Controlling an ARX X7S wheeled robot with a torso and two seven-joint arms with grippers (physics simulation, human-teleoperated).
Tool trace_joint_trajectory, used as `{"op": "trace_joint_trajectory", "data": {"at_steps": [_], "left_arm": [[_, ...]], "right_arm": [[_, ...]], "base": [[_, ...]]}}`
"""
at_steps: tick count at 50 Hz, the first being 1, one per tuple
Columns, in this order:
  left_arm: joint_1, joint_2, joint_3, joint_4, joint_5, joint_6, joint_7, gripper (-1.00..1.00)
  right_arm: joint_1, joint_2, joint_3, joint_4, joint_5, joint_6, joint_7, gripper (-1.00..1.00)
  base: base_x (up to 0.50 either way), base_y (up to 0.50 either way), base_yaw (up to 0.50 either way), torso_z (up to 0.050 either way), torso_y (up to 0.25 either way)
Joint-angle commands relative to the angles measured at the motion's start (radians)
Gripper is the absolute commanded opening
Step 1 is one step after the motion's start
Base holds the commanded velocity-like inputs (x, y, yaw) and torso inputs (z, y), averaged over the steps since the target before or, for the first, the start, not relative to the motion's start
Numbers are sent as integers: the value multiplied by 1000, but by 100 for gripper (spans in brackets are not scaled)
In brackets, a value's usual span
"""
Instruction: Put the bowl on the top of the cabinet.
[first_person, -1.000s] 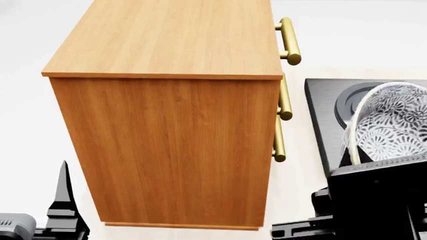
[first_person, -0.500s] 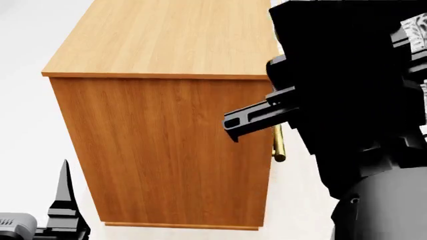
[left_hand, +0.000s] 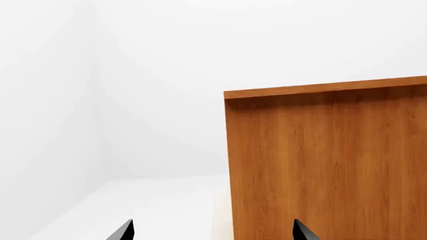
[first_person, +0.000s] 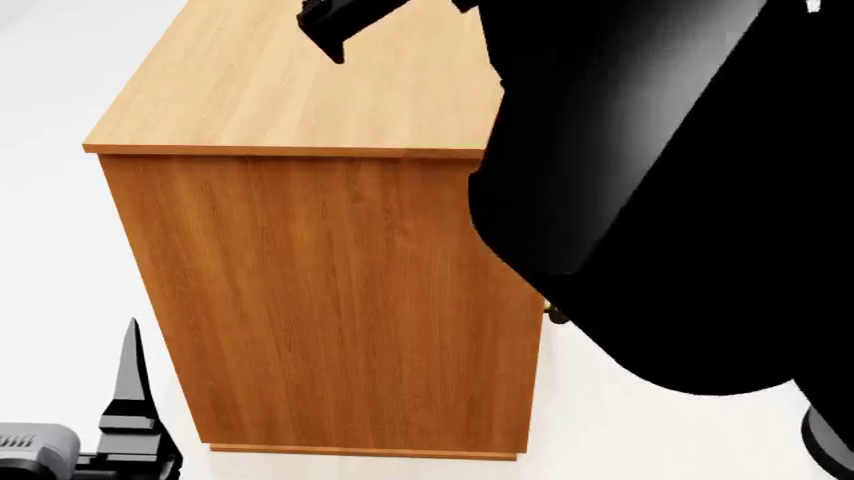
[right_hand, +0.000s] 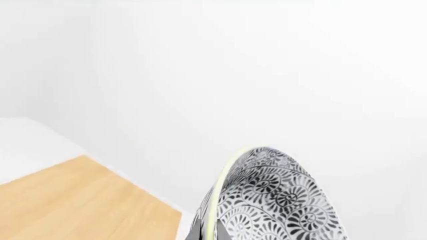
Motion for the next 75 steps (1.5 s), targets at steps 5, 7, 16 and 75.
{"op": "trace_joint_trajectory", "data": {"at_steps": [5, 7, 16, 75], "left_arm": [[-7, -3, 10, 9, 6, -20, -12, 100], [-6, -3, 10, 11, 5, -20, -13, 100], [-2, -6, 10, 6, 5, -9, -12, 100], [11, -23, 5, 0, -10, 10, -21, 100]], "right_arm": [[154, -129, -117, 151, -193, -38, -129, -100], [166, -143, -111, 171, -198, -49, -122, -100], [194, -202, -119, 239, -216, -74, -106, -100], [-17, -297, -384, 265, -414, -271, -203, -100]], "base": [[0, 0, 0, 0, 2], [0, 0, 0, 0, 0], [0, 0, 0, 0, 0], [0, 0, 0, 0, 1]]}}
